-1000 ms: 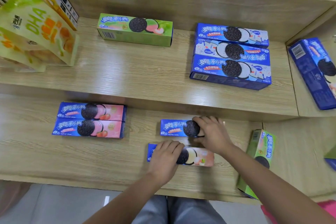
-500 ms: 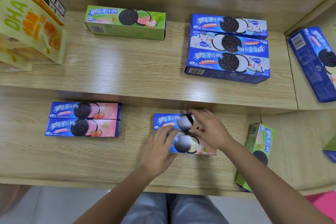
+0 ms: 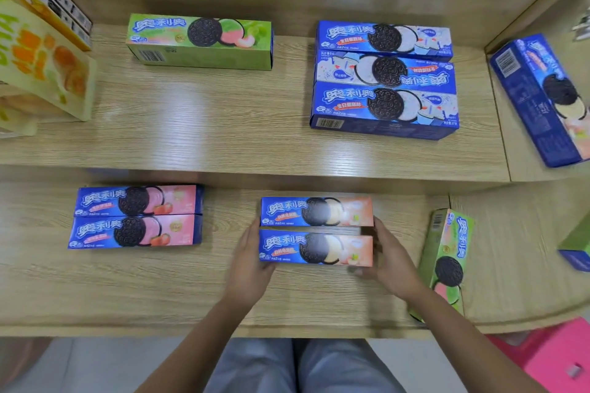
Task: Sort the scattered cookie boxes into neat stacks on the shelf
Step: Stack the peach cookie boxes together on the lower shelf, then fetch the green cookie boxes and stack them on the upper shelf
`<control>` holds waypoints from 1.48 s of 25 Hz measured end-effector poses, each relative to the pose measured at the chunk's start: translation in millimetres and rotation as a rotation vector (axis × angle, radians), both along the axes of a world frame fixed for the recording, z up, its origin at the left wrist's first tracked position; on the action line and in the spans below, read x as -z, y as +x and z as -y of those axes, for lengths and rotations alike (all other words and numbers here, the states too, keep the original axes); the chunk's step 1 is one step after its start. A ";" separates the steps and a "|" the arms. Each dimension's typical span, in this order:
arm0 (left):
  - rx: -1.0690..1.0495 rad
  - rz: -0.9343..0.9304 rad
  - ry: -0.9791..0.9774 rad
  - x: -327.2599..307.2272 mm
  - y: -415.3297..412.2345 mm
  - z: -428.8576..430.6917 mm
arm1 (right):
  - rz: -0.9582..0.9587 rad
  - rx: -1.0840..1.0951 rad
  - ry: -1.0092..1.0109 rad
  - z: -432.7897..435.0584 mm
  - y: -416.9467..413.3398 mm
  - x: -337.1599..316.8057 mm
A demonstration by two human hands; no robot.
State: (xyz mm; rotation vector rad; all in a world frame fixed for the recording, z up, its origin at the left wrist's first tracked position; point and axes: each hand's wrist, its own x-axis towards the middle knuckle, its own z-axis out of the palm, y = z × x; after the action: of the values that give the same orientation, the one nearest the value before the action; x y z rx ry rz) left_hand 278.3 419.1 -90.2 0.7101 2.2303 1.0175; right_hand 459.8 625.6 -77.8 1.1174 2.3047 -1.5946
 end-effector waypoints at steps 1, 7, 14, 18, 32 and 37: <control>-0.037 0.002 -0.009 0.1 -0.1 -2.6 | -0.005 0.000 0.040 -3.2 -1.9 0.5; -0.172 0.178 -0.035 2.5 -3.7 -6.3 | -0.012 0.005 0.149 -10.5 -17.6 -5.7; -0.118 0.099 -0.083 -4.0 -15.0 -11.2 | 0.006 -0.017 0.190 -11.3 -17.6 -5.1; -0.015 -0.174 -0.038 -25.2 6.5 -4.3 | 0.129 -0.039 0.234 -19.1 2.9 -17.6; 0.820 -0.307 0.069 -75.0 141.5 -193.2 | -0.013 0.337 0.453 -122.0 186.9 -103.1; 0.485 -0.307 -0.113 -65.6 198.1 -230.7 | 0.009 0.346 0.429 -192.2 268.4 -106.2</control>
State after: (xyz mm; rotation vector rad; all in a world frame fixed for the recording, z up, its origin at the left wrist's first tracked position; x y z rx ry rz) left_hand 476.3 649.8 -24.6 1.3459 2.1763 0.5663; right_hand 728.3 817.7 28.4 1.6899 2.6364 -1.1965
